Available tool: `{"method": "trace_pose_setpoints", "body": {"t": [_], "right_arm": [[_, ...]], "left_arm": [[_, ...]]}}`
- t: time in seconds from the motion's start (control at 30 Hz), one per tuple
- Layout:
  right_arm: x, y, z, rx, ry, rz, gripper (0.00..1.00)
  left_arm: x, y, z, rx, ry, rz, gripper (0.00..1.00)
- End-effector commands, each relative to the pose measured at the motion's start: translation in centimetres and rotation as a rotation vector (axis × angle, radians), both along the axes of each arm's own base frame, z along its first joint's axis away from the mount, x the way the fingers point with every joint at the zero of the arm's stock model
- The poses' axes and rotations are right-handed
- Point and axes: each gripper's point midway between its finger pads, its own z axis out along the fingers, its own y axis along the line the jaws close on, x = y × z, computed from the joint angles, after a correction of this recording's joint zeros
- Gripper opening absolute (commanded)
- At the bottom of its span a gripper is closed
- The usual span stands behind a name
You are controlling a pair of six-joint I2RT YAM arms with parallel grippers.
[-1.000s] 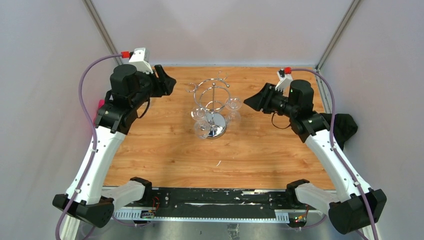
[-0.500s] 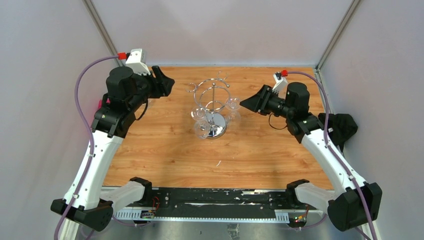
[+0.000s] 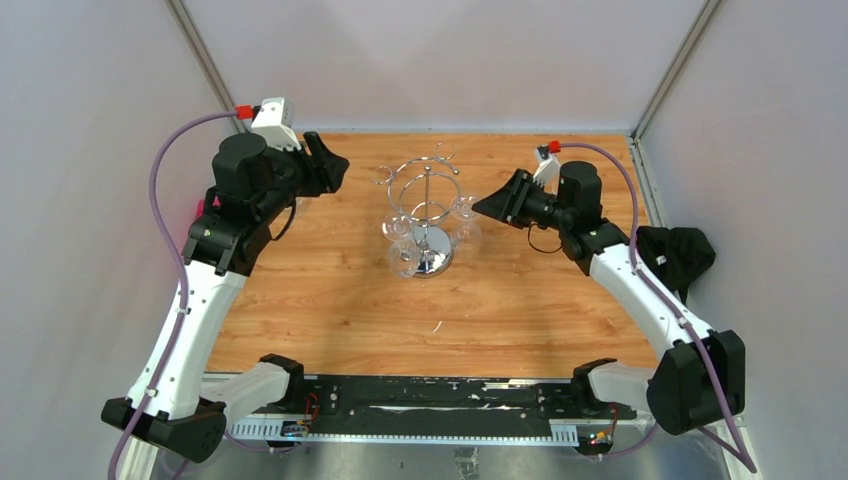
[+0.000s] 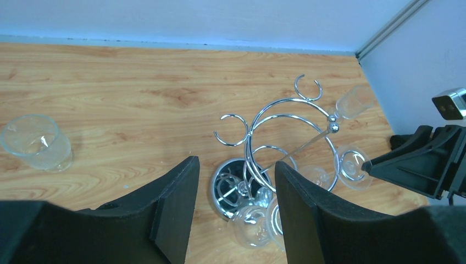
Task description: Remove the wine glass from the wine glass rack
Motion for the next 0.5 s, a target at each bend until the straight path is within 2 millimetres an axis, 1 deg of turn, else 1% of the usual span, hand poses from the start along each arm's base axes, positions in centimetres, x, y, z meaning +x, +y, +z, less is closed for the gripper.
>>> {"method": "trace_pose_setpoints", "body": {"t": [0.0,0.1,0.33,0.47], "right_arm": [[0.53,0.16,-0.33,0.03,0.013,0.012,0.4],[0.77,0.43,-0.5,0.044,0.021,0.019,0.36],[1.07,0.55,-0.54,0.065,0.034,0.01,0.23],[0.91,0.62,-0.55,0.091,0.059,0.0,0.19]], "left_arm": [[-0.36,0.24,0.0,0.012,-0.011,0.006,0.58],[-0.4,0.25,-0.09,0.013,-0.009,0.006,0.58],[-0.47,0.21,-0.18,0.012,-0.008,0.003,0.58],[-0.62,0.24,0.03,0.012,-0.015,0.001,0.58]]}}
